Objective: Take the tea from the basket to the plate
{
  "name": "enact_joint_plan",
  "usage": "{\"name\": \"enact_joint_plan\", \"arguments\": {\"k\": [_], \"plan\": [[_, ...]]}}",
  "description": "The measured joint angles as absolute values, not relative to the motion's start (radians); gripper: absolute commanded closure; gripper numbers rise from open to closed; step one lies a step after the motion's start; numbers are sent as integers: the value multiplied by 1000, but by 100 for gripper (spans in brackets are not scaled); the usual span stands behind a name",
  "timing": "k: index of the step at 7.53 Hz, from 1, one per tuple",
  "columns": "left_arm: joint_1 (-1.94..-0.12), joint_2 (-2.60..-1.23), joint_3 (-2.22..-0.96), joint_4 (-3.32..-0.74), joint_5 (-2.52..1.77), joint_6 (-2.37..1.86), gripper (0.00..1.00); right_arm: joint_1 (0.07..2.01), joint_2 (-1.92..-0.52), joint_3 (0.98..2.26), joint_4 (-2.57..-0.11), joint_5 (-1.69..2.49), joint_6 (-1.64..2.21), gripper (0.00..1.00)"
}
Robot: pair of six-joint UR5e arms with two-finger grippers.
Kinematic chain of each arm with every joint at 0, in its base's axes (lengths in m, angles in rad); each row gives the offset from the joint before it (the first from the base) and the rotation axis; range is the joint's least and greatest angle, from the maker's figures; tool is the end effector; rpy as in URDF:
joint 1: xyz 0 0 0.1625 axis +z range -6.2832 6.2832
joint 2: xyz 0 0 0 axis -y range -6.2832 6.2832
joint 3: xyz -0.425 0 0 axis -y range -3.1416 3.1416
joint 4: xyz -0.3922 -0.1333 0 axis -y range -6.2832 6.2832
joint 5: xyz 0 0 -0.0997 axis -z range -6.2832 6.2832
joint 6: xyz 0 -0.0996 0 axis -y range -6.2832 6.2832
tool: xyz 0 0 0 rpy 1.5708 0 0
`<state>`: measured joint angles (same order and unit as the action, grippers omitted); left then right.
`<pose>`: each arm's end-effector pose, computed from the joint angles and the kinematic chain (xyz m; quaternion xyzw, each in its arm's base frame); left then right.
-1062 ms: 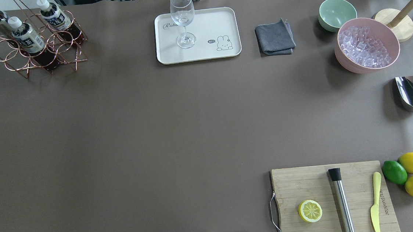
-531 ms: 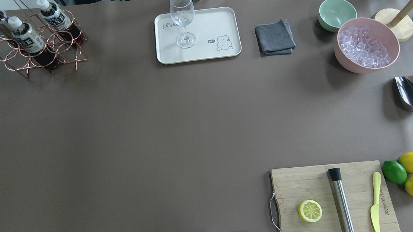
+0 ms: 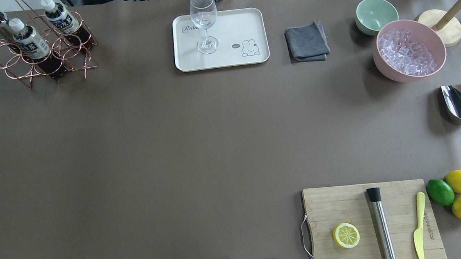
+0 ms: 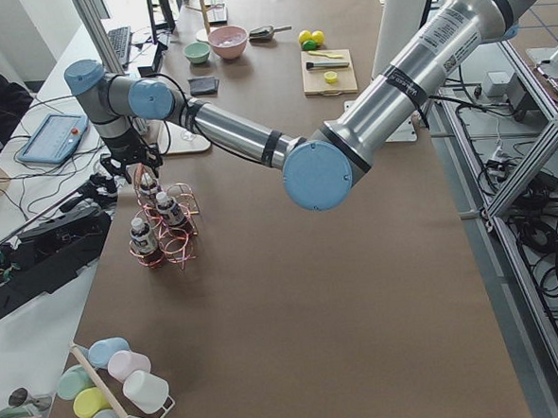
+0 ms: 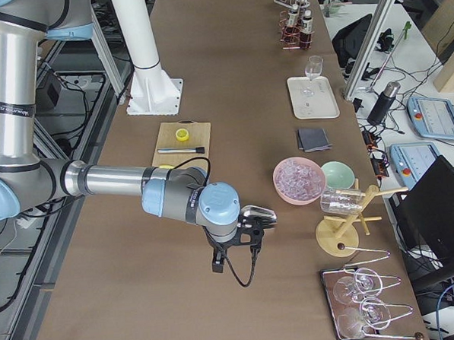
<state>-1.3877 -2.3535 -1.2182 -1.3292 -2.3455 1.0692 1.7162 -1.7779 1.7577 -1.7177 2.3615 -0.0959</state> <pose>0.0772 -0.7662 0.3515 0.2399 0.3024 0.5690 0.7261 0.1185 -0.3782 0.6720 -0.0303 -0.3903 0.0549 0.9186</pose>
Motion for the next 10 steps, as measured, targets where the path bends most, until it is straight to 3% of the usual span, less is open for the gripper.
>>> {"name": "enact_joint_plan", "arguments": {"k": [6, 10], "plan": [[-1397, -2363, -1221, -1327, -2346, 1073, 100, 1717, -1784, 1758, -1717, 2363, -102, 0], [-1418, -2368, -1365, -1136, -2344, 1096, 100, 1717, -1784, 1756, -1717, 2364, -103, 0]]}}
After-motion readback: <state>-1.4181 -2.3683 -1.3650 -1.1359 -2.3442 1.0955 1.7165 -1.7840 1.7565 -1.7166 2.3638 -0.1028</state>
